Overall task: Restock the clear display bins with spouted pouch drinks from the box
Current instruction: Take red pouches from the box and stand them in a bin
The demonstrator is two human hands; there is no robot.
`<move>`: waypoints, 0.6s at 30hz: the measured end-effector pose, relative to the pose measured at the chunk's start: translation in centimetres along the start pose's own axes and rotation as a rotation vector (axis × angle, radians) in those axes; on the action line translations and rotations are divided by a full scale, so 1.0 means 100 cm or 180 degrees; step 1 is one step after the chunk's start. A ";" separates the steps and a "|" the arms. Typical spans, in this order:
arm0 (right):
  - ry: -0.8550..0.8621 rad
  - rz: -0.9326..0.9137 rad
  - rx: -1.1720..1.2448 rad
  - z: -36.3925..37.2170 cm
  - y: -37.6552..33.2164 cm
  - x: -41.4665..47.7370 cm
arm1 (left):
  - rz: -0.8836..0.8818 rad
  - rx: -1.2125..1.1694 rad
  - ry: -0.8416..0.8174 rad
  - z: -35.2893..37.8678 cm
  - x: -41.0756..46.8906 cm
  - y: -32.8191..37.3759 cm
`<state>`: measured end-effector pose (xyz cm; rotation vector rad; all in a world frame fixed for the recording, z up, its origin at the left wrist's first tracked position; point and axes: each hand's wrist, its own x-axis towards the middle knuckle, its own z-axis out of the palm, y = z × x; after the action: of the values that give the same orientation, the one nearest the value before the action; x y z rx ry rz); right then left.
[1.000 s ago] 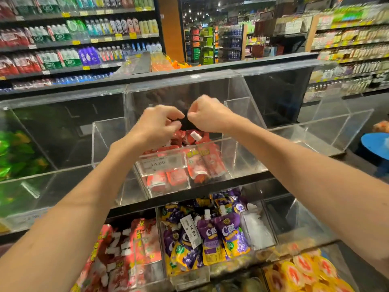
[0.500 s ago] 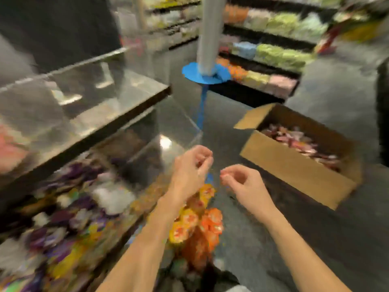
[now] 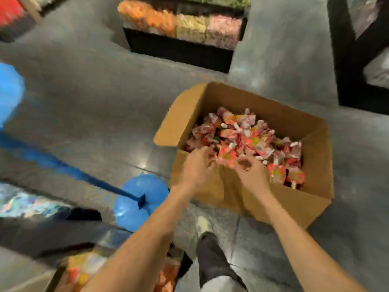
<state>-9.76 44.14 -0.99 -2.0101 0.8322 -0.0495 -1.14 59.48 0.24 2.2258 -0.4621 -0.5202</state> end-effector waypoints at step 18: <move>-0.0300 0.1131 -0.1732 -0.010 0.076 0.172 | -0.0840 0.1616 -0.2165 0.152 0.153 -0.006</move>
<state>-0.92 30.99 -11.15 -2.2999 1.2240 0.5209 4.32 43.06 -12.73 2.5657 -0.7058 -1.4560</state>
